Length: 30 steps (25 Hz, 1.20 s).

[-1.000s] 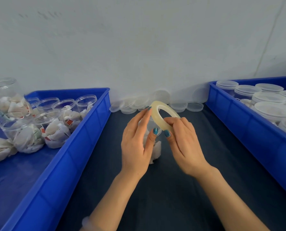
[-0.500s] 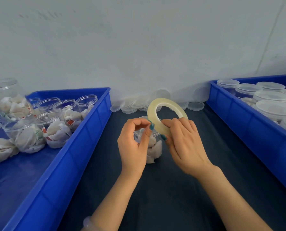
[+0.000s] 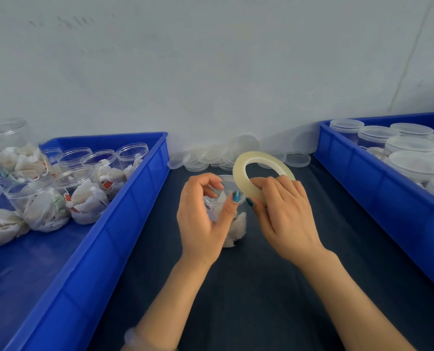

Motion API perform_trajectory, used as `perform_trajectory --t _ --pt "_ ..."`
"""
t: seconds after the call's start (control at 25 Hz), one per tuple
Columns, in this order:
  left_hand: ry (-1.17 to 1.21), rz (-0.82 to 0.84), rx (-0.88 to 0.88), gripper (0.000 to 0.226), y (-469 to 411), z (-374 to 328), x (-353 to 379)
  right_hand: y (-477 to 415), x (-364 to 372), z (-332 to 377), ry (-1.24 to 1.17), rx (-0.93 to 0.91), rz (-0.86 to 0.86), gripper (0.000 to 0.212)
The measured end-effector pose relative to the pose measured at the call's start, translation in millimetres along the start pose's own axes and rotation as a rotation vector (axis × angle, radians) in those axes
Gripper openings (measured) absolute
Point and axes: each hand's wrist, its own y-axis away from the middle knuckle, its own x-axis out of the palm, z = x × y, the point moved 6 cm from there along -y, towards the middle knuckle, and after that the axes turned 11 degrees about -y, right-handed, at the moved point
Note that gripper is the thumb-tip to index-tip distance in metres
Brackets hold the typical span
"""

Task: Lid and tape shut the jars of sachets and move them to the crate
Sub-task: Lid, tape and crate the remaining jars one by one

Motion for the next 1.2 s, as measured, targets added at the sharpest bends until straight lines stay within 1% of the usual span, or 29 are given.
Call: perform_trajectory --t 0.08,0.12,0.16,0.24,0.28,0.36,0.44,0.6,0.76,0.84,1.0,1.12,1.2 --pt "-0.044 0.018 0.019 0.048 0.3 0.3 0.5 -0.3 -1.4 3.8 0.006 -0.048 -0.014 0.028" --pt "-0.068 0.030 0.030 0.045 0.4 -0.5 1.5 -0.6 -1.7 6.0 0.009 -0.070 -0.019 0.029" --pt "-0.083 0.027 0.034 0.038 0.3 -0.7 1.5 -0.7 -1.7 8.0 0.015 -0.087 -0.022 0.030" --pt "-0.104 -0.013 0.057 0.020 -0.3 -0.7 -0.2 -0.3 -2.6 9.3 0.047 -0.100 -0.029 0.031" --pt "-0.120 -0.031 0.079 0.015 -0.7 -0.9 -1.0 0.0 -4.1 8.7 0.071 -0.096 -0.044 0.030" --pt "-0.154 -0.058 0.137 0.012 -1.1 -4.0 -3.0 0.1 -9.3 5.9 0.105 -0.073 -0.094 0.025" --pt "-0.196 -0.092 0.175 0.014 -1.5 -8.9 -6.7 -0.3 -15.0 1.2 0.122 -0.058 -0.141 0.022" --pt "-0.217 -0.126 0.171 0.016 -1.6 -16.4 -12.3 3.5 -23.2 -12.5 0.179 -0.089 -0.178 0.042" --pt "-0.231 -0.098 0.209 0.016 -2.0 -25.3 -10.5 10.6 -25.8 -29.6 0.244 -0.115 -0.207 0.045" --pt "-0.230 -0.088 0.186 0.015 -2.5 -24.5 -11.5 14.0 -28.1 -45.9 0.271 -0.068 -0.213 0.047" --pt "-0.199 -0.040 0.103 0.014 -1.7 -18.4 -14.9 22.2 -30.3 -76.2 0.277 0.095 -0.204 0.054" --pt "-0.131 0.031 0.020 0.009 5.2 -11.0 -19.3 23.8 -28.2 -81.9 0.254 0.125 -0.209 0.050" --pt "-0.122 0.061 -0.048 0.016 11.2 -2.0 -25.4 22.0 -25.9 -79.3 0.220 0.134 -0.224 0.047"
